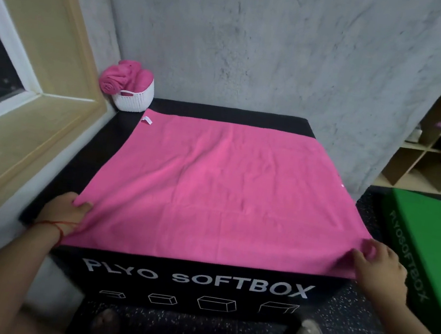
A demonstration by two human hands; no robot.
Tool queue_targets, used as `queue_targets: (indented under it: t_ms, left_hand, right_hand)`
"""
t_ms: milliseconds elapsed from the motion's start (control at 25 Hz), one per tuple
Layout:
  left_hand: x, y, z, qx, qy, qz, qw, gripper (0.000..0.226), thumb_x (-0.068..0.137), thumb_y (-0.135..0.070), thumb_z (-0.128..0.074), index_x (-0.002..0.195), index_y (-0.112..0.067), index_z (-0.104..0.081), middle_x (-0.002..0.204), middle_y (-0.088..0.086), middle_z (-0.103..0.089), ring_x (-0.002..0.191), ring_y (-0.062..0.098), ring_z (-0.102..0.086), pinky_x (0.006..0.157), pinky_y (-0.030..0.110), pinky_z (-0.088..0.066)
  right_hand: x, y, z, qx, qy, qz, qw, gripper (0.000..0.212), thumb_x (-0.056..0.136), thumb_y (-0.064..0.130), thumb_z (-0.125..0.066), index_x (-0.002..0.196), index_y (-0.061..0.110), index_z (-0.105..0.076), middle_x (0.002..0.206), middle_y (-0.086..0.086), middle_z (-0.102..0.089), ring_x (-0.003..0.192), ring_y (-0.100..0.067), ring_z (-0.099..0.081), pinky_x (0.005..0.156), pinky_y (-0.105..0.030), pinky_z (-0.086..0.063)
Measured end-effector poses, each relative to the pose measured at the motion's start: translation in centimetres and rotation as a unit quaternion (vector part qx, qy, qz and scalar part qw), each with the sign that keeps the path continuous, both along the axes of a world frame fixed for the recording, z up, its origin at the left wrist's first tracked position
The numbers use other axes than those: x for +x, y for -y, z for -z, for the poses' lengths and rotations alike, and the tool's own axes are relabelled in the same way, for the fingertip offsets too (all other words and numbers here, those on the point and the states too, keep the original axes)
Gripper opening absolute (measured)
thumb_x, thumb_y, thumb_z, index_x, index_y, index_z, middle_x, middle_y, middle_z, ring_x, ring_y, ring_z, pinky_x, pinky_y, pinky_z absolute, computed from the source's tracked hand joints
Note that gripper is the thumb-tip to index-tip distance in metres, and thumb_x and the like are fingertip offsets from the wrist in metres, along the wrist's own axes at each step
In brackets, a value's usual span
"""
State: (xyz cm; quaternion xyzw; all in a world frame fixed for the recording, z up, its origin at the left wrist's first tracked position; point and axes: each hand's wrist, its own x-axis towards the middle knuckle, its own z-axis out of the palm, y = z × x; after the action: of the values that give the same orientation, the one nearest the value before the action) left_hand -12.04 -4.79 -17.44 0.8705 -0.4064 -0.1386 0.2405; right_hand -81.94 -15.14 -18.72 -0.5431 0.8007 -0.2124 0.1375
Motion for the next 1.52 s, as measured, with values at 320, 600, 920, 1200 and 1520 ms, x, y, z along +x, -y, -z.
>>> queue_targets:
  t_ms: [320, 600, 920, 1200, 1520]
  left_hand:
    - [-2.5, -6.0, -0.6, -0.078, -0.168, -0.125, 0.975, 0.007, 0.098, -0.01, -0.068, 0.1, -0.003, -0.067, 0.085, 0.021, -0.065, 0.064, 0.031, -0.06, 0.049, 0.035, -0.057]
    - [-3.3, -9.0, -0.5, -0.094, -0.341, -0.174, 0.919, 0.016, 0.105, -0.007, -0.058, 0.093, -0.016, -0.055, 0.085, 0.012, -0.062, 0.049, 0.016, -0.066, 0.038, 0.028, -0.055]
    - [-3.7, -9.7, -0.9, -0.118, -0.296, -0.159, 0.934, 0.013, 0.104, -0.002, -0.054, 0.103, -0.015, -0.056, 0.084, 0.014, -0.063, 0.055, 0.016, -0.064, 0.041, 0.026, -0.055]
    - [-4.1, -9.8, -0.8, -0.143, -0.192, -0.132, 0.962, 0.02, 0.098, -0.003, -0.054, 0.111, -0.012, -0.065, 0.087, 0.023, -0.069, 0.055, 0.023, -0.066, 0.043, 0.026, -0.053]
    - [-4.6, -9.5, -0.6, -0.127, -0.168, -0.11, 0.971, 0.012, 0.101, -0.007, -0.057, 0.103, -0.012, -0.068, 0.086, 0.023, -0.069, 0.061, 0.029, -0.066, 0.036, 0.022, -0.046]
  right_hand:
    - [-4.7, -3.7, -4.4, -0.001, 0.358, 0.021, 0.933, 0.014, 0.098, 0.004, -0.071, 0.111, 0.002, -0.072, 0.097, -0.018, -0.077, 0.084, -0.03, -0.073, 0.072, -0.032, -0.053]
    - [-5.6, -4.3, -2.0, 0.009, 0.279, 0.015, 0.96, 0.017, 0.091, 0.02, -0.083, 0.099, 0.011, -0.07, 0.09, -0.008, -0.079, 0.089, -0.031, -0.073, 0.081, -0.045, -0.054]
    - [-5.7, -5.1, -0.4, 0.003, 0.192, 0.043, 0.98, 0.012, 0.097, 0.03, -0.074, 0.089, 0.02, -0.071, 0.086, -0.007, -0.075, 0.068, -0.026, -0.065, 0.065, -0.04, -0.051]
    - [-5.3, -6.0, -2.7, -0.104, 0.104, 0.008, 0.989, 0.013, 0.1, 0.033, -0.065, 0.089, 0.025, -0.064, 0.081, -0.003, -0.069, 0.07, -0.025, -0.063, 0.063, -0.039, -0.05]
    - [-4.9, -4.3, -1.6, 0.012, 0.277, 0.022, 0.961, 0.056, 0.102, 0.019, -0.068, 0.154, 0.008, -0.051, 0.151, -0.015, -0.058, 0.126, -0.033, -0.06, 0.101, -0.04, -0.044]
